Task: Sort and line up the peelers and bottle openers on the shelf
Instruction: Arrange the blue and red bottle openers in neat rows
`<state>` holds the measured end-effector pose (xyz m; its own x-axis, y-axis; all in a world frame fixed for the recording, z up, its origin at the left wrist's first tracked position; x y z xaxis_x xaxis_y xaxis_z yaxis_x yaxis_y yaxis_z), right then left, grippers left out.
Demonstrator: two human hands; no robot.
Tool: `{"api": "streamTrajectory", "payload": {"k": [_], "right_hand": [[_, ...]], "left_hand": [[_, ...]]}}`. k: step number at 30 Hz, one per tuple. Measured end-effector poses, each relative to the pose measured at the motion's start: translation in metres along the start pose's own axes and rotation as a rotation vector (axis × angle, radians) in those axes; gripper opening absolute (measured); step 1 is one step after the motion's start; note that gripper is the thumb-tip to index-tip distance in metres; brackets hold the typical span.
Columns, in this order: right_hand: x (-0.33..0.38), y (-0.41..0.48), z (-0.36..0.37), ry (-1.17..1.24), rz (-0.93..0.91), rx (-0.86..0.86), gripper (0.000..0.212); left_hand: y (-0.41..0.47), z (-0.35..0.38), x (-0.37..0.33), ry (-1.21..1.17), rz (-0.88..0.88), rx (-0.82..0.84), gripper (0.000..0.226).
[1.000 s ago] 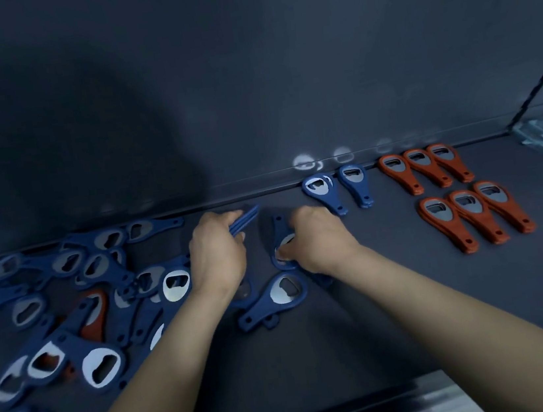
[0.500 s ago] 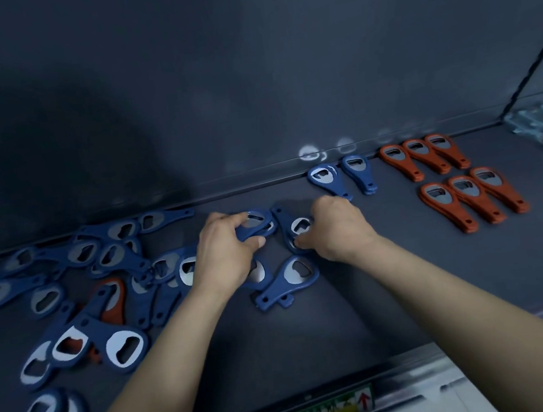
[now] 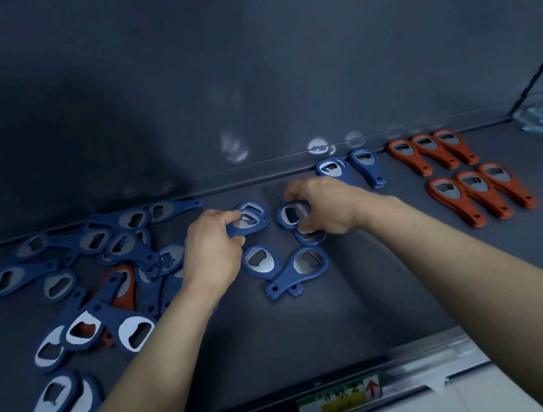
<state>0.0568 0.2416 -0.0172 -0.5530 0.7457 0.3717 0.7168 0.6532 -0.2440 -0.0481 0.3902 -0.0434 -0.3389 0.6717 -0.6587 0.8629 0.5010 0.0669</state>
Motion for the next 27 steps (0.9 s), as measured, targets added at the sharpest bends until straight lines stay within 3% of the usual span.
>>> {"api": "streamTrajectory", "payload": {"k": [5, 10, 15, 18, 22, 27], "right_hand": [[0.0, 0.004, -0.001, -0.056, -0.061, 0.077, 0.057], [0.004, 0.006, 0.0, -0.147, -0.129, 0.16, 0.07], [0.002, 0.007, 0.001, -0.145, -0.09, 0.214, 0.084], [0.002, 0.006, 0.0, -0.175, -0.099, 0.183, 0.076], [-0.002, 0.005, -0.005, -0.214, -0.034, 0.128, 0.045], [-0.007, 0.001, -0.004, -0.163, 0.023, 0.076, 0.041]], "left_hand": [[-0.002, -0.013, 0.012, -0.037, -0.097, -0.103, 0.04], [-0.004, -0.017, 0.013, -0.054, -0.181, -0.1, 0.036], [-0.008, -0.017, 0.008, -0.009, -0.178, -0.07, 0.048], [-0.012, -0.019, 0.004, 0.063, -0.139, -0.067, 0.031], [-0.014, -0.023, 0.005, 0.175, -0.147, -0.036, 0.01], [-0.015, -0.026, 0.004, 0.227, -0.126, -0.04, 0.01]]}}
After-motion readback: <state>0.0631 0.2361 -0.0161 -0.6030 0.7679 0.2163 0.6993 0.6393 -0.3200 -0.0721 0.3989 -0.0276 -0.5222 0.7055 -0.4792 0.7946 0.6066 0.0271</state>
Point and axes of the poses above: each hand's wrist, its own y-axis towards the middle knuckle, its own z-axis out of the palm, x = y × z, the point moved 4 cm from there along y, towards the middle knuckle, and after that the axes turned 3 degrees about y, right-handed, at the moved point
